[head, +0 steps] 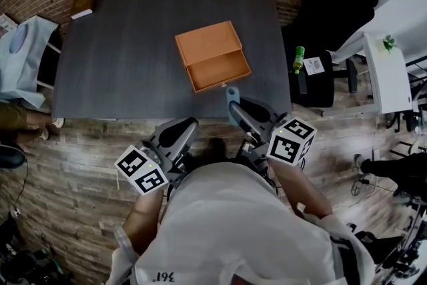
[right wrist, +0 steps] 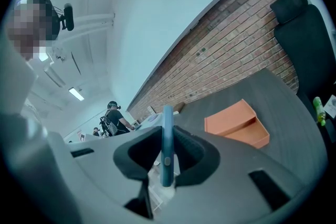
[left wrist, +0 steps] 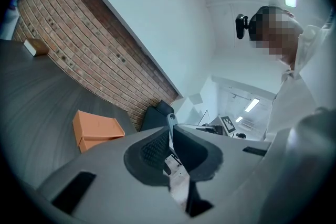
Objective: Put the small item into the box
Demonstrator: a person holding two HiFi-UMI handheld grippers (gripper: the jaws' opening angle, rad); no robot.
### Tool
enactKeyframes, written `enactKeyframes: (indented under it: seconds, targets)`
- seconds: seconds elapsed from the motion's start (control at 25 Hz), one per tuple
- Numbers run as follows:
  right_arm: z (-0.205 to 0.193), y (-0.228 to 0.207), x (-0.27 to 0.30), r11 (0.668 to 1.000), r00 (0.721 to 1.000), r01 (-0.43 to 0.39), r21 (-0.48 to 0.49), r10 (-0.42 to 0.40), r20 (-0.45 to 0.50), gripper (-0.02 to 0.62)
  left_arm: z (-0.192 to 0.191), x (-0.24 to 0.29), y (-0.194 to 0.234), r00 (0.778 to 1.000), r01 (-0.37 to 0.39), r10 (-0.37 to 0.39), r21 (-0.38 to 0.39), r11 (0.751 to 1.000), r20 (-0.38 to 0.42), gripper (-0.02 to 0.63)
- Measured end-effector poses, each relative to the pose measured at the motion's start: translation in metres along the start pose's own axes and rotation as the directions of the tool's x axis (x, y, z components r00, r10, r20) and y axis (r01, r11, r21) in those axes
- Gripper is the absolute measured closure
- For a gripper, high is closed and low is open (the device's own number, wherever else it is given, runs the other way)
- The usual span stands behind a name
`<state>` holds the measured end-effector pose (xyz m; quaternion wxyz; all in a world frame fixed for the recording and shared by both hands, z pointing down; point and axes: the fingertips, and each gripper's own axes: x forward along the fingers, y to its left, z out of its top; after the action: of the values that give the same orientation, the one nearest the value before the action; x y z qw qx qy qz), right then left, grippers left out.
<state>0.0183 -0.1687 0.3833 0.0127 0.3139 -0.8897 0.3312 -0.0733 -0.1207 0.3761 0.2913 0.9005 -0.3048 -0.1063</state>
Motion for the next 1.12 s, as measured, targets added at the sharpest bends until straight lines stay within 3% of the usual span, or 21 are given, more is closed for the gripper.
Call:
enactKeyframes:
  seconds: [0.32, 0.52, 0.68, 0.88, 1.12]
  targets:
    - [0.01, -0.024, -0.015, 0.999, 0.999, -0.036, -0.021, 0.035, -0.041, 0.514, -0.007, 0.031, -0.007, 0.999, -0.039, 0.039, 0.006, 0.999, 0.021, 0.575]
    - [0.02, -0.044, -0.014, 0.996, 0.996, -0.062, -0.07, 0.057, -0.073, 0.514, -0.006, 0.052, -0.002, 0.997, -0.076, 0.075, 0.057, 0.995, 0.019, 0.575]
    - [0.026, -0.058, -0.004, 0.99, 0.992, -0.082, -0.115, 0.07, -0.104, 0.514, -0.001, 0.065, 0.011, 0.993, -0.119, 0.119, 0.096, 0.988, 0.011, 0.536]
    - [0.026, -0.08, 0.022, 0.984, 0.987, -0.063, -0.167, 0.037, -0.155, 0.514, 0.002, 0.072, 0.035, 0.988, -0.152, 0.154, 0.119, 0.981, -0.008, 0.529]
    - [0.014, -0.107, 0.058, 0.973, 0.974, -0.001, -0.231, -0.051, -0.22, 0.514, -0.013, 0.079, 0.078, 0.98, -0.168, 0.178, 0.115, 0.979, -0.087, 0.53]
